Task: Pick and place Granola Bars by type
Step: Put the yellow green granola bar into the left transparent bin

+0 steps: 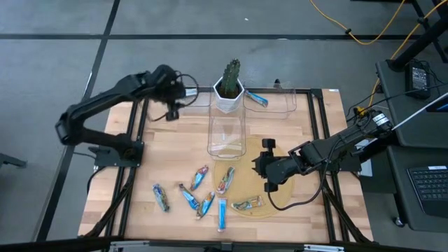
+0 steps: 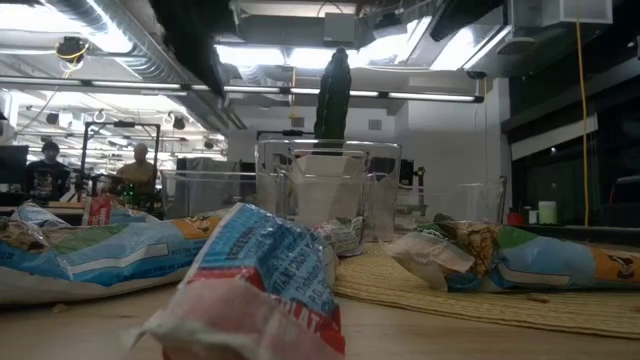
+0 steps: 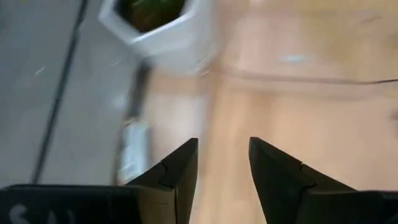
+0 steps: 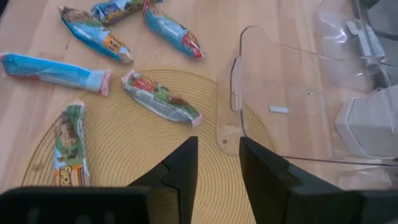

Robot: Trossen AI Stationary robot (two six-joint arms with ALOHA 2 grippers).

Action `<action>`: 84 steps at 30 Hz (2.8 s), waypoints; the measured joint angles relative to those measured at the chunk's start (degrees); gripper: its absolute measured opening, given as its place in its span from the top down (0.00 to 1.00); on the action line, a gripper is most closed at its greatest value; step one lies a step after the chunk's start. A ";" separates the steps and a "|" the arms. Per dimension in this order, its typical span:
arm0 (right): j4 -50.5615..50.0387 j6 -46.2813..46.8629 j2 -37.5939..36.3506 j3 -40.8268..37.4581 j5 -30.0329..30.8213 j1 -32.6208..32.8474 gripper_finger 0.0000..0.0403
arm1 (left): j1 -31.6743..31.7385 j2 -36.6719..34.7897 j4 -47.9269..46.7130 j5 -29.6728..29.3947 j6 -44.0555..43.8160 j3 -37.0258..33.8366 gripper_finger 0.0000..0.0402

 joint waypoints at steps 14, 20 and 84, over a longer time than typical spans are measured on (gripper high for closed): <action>0.97 -3.08 0.45 0.04 -5.70 1.60 0.70 | -19.79 -15.97 9.10 4.74 -9.12 -16.54 0.66; 1.90 -3.41 2.74 0.07 -8.44 2.83 0.70 | -25.66 -15.94 17.74 -3.80 -13.85 -21.15 0.66; 6.35 7.94 20.16 1.98 -14.45 11.06 0.36 | -36.83 -15.18 28.75 -23.18 -16.28 -25.84 0.68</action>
